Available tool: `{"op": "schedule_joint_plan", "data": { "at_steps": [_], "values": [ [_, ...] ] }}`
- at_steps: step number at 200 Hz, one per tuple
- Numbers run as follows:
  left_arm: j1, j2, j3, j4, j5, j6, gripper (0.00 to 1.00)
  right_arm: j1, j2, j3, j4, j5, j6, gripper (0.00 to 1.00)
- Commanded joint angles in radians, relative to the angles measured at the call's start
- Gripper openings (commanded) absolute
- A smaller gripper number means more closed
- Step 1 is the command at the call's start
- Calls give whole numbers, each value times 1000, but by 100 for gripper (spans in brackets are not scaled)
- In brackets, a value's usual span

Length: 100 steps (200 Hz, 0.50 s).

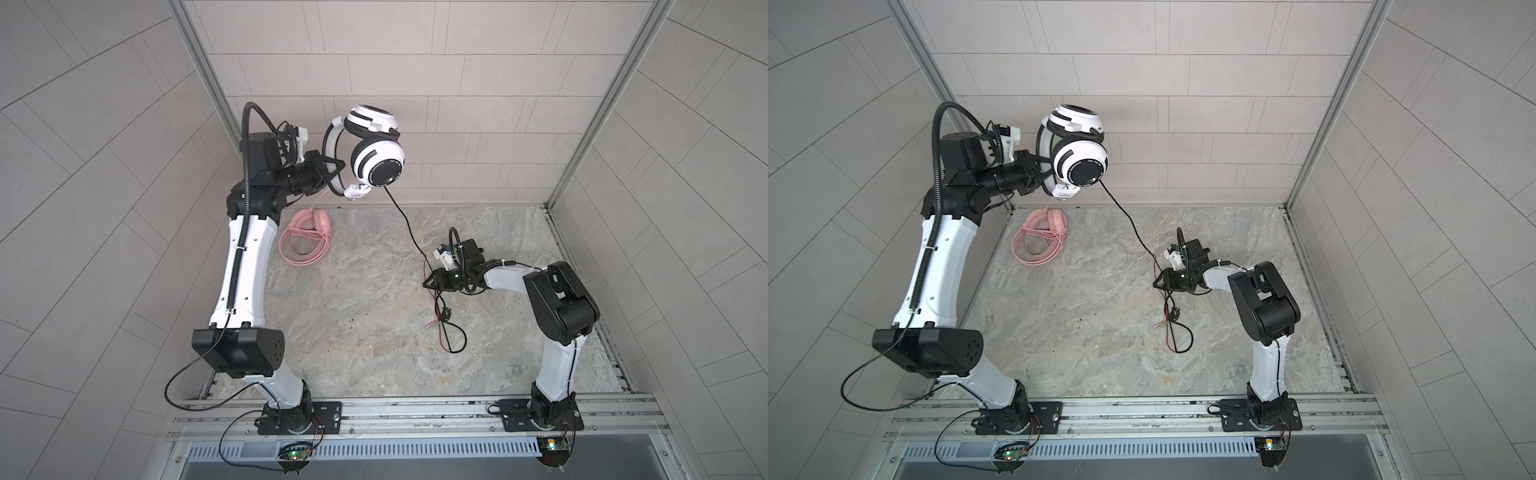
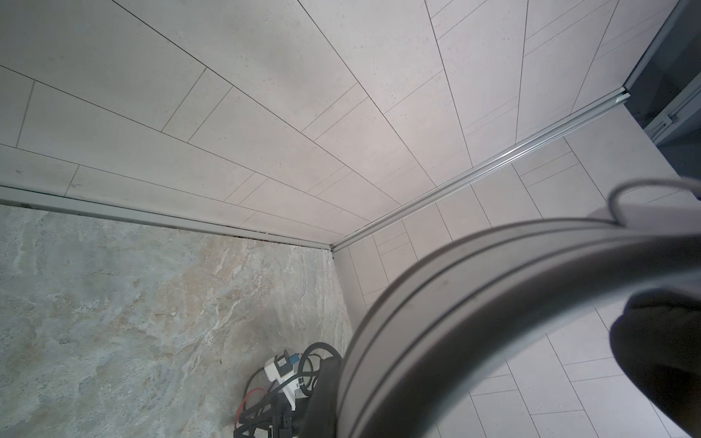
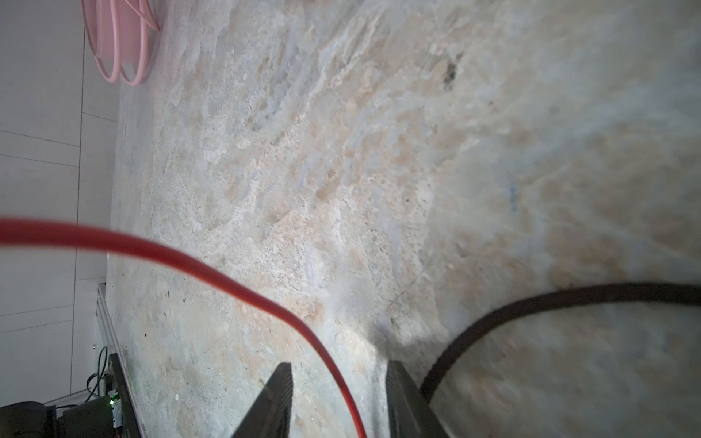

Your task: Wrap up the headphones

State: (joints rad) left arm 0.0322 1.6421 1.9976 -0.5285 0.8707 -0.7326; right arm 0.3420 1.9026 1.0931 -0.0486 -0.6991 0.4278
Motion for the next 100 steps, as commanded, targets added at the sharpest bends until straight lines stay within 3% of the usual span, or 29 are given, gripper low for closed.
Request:
{"op": "schedule_joint_plan", "data": {
  "at_steps": [1,17,28,50,100],
  "values": [
    [-2,-16,8,41,20,-17,0,0,-92,45,-70,21,-52,55],
    [-13,-12,11,29,19,-2,0,0,-123,53,-97,19,-79,72],
    [-22,-8,20,9,18,2,0,2,-141,53,-102,18,-94,77],
    [-32,-14,8,4,-2,2,0,0,-148,68,-100,21,-115,78],
    [-38,-8,11,-33,5,40,0,22,-59,200,-96,-121,-153,84]
  ]
}}
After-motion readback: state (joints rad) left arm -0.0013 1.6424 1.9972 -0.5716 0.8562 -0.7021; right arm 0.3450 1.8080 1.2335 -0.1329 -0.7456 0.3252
